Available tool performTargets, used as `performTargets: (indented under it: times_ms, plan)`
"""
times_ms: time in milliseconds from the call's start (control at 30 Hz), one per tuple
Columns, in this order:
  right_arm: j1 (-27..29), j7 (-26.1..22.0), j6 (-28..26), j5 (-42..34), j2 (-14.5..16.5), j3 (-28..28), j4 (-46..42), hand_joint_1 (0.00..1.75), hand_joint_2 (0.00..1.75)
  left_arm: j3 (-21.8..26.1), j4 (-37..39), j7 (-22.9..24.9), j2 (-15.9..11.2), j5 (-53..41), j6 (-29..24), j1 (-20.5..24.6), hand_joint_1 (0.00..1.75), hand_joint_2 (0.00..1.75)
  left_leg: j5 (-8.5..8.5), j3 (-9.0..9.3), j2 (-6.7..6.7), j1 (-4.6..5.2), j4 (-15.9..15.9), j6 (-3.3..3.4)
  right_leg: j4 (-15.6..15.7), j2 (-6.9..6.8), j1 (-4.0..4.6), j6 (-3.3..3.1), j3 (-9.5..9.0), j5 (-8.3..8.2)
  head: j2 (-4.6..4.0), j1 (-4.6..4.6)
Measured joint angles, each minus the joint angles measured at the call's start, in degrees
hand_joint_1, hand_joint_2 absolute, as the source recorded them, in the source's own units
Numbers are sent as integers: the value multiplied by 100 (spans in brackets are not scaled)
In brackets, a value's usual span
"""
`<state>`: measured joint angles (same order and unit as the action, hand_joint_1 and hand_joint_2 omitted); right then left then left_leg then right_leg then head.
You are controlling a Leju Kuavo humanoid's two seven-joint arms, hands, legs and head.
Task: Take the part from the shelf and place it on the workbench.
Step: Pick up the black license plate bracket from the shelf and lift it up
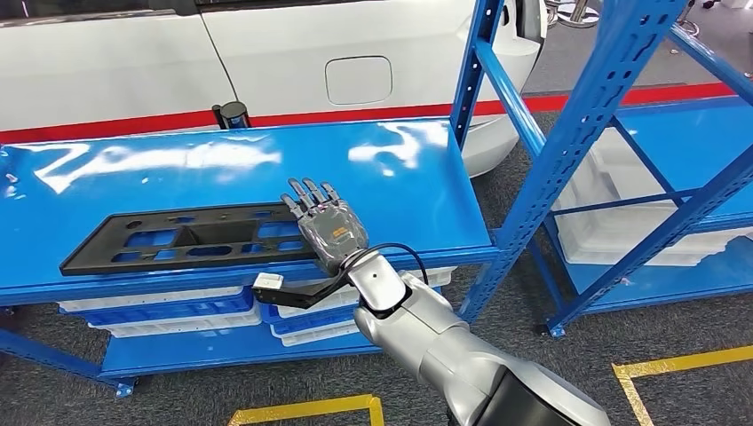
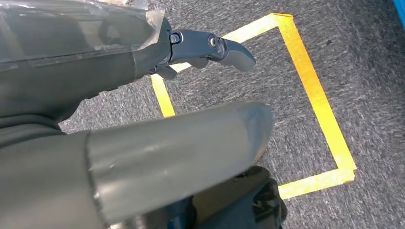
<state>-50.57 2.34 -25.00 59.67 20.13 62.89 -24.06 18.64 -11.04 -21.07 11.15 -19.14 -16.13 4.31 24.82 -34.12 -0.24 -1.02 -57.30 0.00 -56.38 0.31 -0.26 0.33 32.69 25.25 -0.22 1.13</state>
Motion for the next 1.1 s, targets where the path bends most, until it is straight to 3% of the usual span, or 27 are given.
performTargets:
  times_ms: [67, 100, 200, 233, 267, 333, 400, 467, 533, 700, 800, 1033, 1100]
  plan:
    - [-5, 0, -1, 1, -3, 7, -1, 0, 175, 0, 0, 0, 6, 0, 0, 0, 0, 0, -24, 20, 3, -5, 32, 85, -88, -3, 1, 56, 47, 63, 0, -20]
    - [-9, 0, -2, 1, -5, 10, -1, 0, 175, 0, 0, 0, 9, 0, 0, 1, 0, 0, -38, 33, 5, -11, 52, 125, -288, -5, 4, 56, 147, 167, 0, -43]
    - [1, 1, -1, -13, -17, 21, 4, 0, 175, 4, 0, -34, 10, 11, 9, 1, 0, 0, -39, 38, 7, 5, 62, 183, -1484, -7, -7, 15, 757, 644, 0, -114]
    - [8, 2, -1, -21, -21, 26, 8, 0, 175, 10, 0, -65, 10, 27, 19, -1, 0, 0, -37, 38, 5, 12, 61, 186, -1756, -7, -9, 29, 906, 714, 0, -125]
    - [13, 2, -2, -31, -22, 32, 13, 0, 175, 19, 0, -101, 10, 49, 31, -1, 0, 0, -35, 41, 0, 18, 61, 186, -1790, -7, -8, 60, 934, 686, 0, -136]
    - [11, 2, -2, -49, -18, 44, 16, 0, 175, 40, 0, -162, 13, 92, 47, 0, 0, 0, -28, 58, -14, 29, 60, 176, -1136, -9, -5, 124, 625, 392, 0, -156]
    - [3, 0, -2, -63, -11, 53, 16, 0, 175, 57, 0, -203, 24, 110, 35, 1, 0, 0, -9, 70, -27, 51, 52, 147, -296, -15, 13, 104, 216, 84, 0, -173]
    - [2, -2, -1, -74, -6, 62, 18, 86, 175, 69, 0, -230, 34, 114, 3, -2, 0, 0, 27, 65, -28, 70, 27, 144, 8, -17, 2, 66, 63, -43, 0, -157]
    - [6, -3, 9, -96, -3, 69, 20, 173, 175, 101, -1, -384, 44, 182, -148, -7, 0, 0, 42, 61, -22, 55, 12, 142, 9, -11, -7, 70, 55, -70, 0, -130]
    - [23, -22, 3, -179, -4, 77, 52, 175, 175, 331, -2, -1384, 92, 429, -830, 52, 0, 0, 22, 76, -15, 23, 45, 87, 7, -1, 28, 47, 64, -68, 0, -101]
    - [34, -52, -15, -199, -4, 86, 96, 175, 175, 408, -2, -1536, 102, 452, -778, 77, 0, 0, 16, 80, -10, 21, 58, 67, 4, 0, 32, 19, 68, -68, 0, -95]
    - [31, -78, -103, -184, -6, 93, 175, 175, 175, 492, -2, -1612, 128, 468, -792, 102, 0, 0, 12, 81, -4, 27, 59, 58, 3, 1, 32, 17, 67, -67, 0, -93]
    - [29, -81, -115, -172, -5, 93, 188, 175, 175, 493, -2, -1601, 130, 458, -792, 110, 0, 87, 12, 81, -4, 32, 59, 58, 3, 0, 30, 17, 65, -67, 0, -94]
